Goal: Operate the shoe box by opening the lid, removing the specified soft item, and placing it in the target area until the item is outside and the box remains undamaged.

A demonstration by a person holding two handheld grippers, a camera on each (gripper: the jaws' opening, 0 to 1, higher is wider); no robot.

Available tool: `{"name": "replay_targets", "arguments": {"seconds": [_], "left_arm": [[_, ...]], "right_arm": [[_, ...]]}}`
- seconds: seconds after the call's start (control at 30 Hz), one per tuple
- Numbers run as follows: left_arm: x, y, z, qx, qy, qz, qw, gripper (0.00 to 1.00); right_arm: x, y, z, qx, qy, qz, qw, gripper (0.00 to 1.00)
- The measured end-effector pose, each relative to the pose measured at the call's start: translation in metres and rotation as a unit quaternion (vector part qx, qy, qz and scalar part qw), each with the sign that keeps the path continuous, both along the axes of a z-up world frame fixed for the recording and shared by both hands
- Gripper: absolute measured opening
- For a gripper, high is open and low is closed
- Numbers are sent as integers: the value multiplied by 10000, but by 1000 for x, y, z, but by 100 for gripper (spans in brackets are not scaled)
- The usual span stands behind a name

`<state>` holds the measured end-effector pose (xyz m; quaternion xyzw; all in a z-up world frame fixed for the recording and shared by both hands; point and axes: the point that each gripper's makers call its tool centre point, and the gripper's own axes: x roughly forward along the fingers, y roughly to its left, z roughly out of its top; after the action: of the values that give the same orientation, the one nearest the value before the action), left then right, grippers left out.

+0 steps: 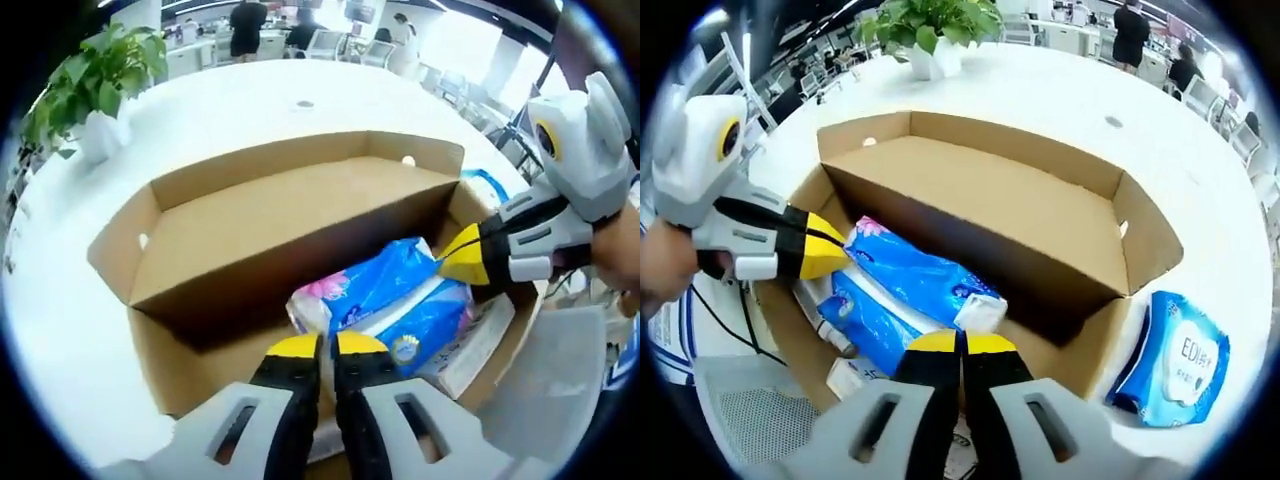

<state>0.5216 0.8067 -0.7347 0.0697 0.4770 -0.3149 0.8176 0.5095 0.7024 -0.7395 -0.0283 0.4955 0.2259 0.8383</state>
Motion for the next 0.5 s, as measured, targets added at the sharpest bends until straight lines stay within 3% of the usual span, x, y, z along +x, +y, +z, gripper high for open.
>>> {"name": "replay_targets", "arguments": {"seconds": [0.5], "left_arm": [[-1, -5, 48, -142, -258, -203, 9994, 0]], "right_arm": [[-4, -3, 53, 182, -432, -20, 9989, 0]]}}
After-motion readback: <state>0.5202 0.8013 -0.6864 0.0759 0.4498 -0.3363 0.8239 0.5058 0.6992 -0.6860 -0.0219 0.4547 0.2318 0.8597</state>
